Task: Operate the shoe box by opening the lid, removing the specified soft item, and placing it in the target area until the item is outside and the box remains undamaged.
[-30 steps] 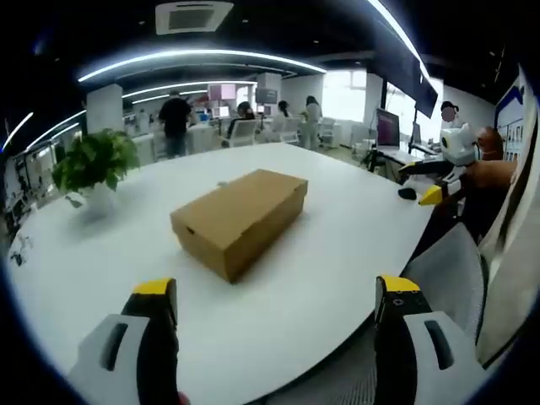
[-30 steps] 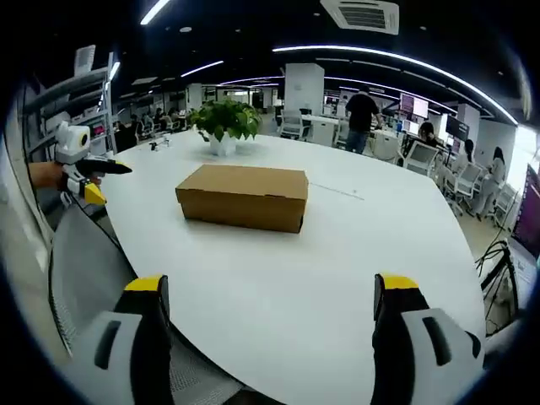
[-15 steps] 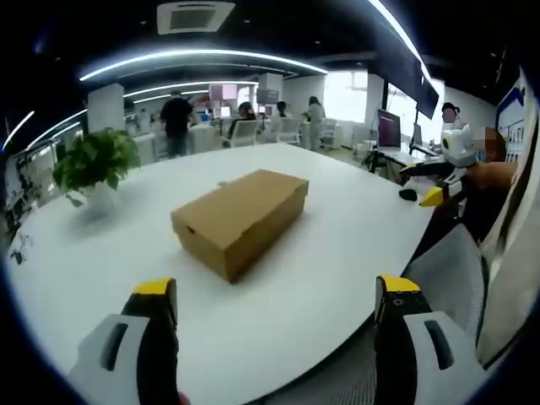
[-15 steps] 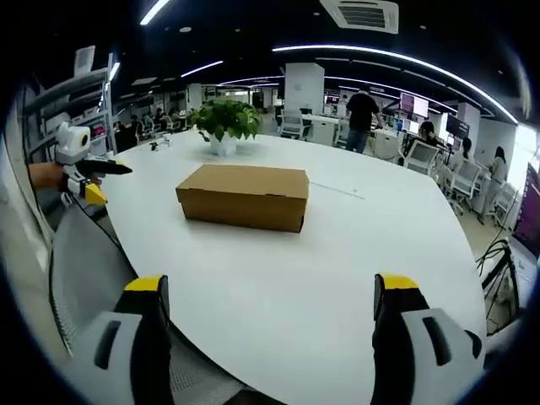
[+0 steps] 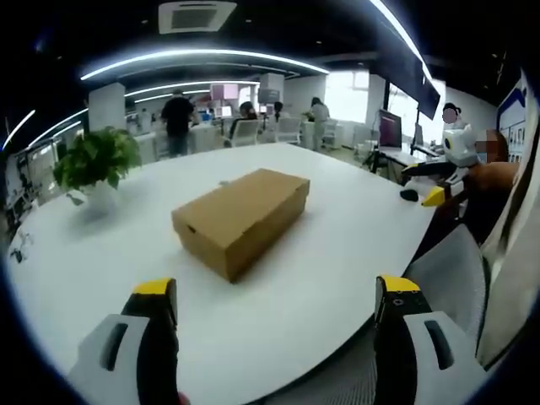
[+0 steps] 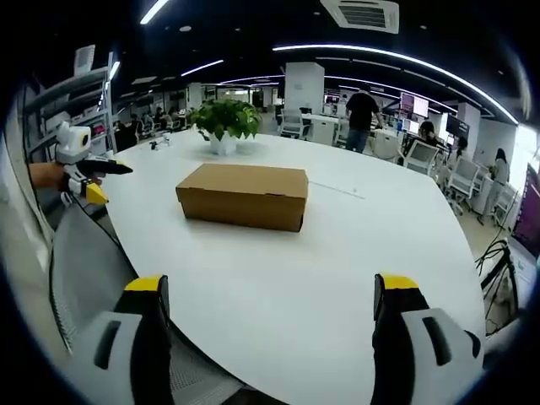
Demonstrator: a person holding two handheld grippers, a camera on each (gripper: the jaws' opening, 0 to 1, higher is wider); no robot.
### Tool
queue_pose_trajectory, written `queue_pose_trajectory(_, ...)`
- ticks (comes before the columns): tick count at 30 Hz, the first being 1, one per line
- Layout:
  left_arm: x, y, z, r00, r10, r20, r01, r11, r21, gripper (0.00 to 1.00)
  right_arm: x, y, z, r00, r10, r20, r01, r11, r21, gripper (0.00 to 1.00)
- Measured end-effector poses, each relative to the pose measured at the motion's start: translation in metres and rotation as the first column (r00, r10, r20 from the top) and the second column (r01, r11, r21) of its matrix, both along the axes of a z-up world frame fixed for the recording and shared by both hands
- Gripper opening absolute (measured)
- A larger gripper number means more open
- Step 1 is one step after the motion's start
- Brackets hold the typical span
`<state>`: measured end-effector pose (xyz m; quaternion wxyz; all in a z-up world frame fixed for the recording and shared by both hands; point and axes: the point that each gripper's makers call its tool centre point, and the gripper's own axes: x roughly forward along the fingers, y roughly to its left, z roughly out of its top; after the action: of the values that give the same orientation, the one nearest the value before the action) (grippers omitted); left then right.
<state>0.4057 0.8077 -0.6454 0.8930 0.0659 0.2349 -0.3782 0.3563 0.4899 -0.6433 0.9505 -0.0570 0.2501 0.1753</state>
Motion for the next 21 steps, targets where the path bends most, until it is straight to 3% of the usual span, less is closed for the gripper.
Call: queue_pose_trajectory(21,0.005,-0.0075,-0.0049,1.0,0.001,-0.008,-0.001,1.0,0.015,1.0,0.0029,-0.0024,-0.0009,1.0,0.009,-0.008,-0.009,1.0,-0.002,0.96)
